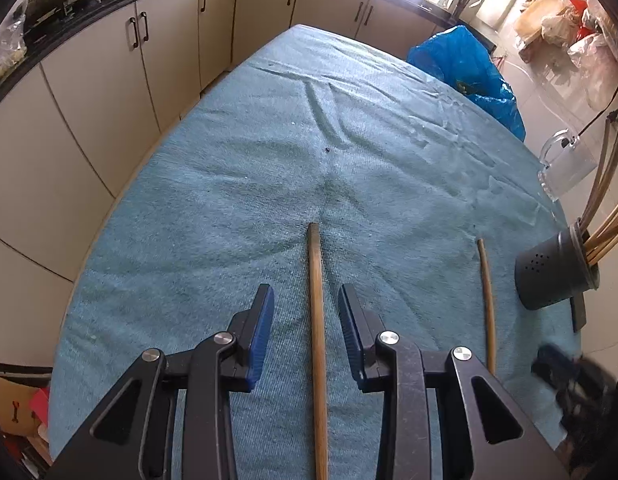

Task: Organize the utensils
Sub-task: 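Close the right tool on one chopstick while the left tool grasps another, then lift both held chopsticks upright and carry them over the black cup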

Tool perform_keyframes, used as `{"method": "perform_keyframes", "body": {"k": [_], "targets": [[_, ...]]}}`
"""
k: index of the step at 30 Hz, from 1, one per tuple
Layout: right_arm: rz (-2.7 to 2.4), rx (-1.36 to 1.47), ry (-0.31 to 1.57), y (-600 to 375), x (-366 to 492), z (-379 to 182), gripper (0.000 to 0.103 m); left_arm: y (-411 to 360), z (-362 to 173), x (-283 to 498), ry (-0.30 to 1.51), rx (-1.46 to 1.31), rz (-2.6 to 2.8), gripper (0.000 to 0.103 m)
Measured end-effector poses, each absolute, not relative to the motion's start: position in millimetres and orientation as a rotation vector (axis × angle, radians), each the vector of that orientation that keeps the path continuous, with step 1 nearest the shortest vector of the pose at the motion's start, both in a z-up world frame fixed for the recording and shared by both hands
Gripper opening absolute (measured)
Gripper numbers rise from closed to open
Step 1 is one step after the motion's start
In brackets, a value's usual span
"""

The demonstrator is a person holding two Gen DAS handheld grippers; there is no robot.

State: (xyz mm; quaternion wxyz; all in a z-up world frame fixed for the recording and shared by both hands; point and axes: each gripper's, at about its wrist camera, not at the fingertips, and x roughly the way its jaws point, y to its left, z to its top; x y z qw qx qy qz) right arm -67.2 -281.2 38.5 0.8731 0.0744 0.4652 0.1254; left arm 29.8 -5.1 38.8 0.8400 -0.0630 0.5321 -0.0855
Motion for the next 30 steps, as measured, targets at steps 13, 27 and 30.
{"method": "perform_keyframes", "body": {"k": [13, 27, 30], "targets": [[0.037, 0.035, 1.061, -223.9, 26.6, 15.9, 0.029, -24.7, 19.9, 59.1, 1.157, -0.021, -0.16, 0.007], [0.198, 0.165, 0.806, -221.6, -11.7, 94.4, 0.006, -14.7, 110.9, 14.1, 0.917, -0.123, -0.269, 0.007], [0.222, 0.184, 0.642, -231.3, -50.2, 130.5, 0.006, -17.3, 151.4, -13.1, 0.797, -0.123, -0.29, 0.007]]}}
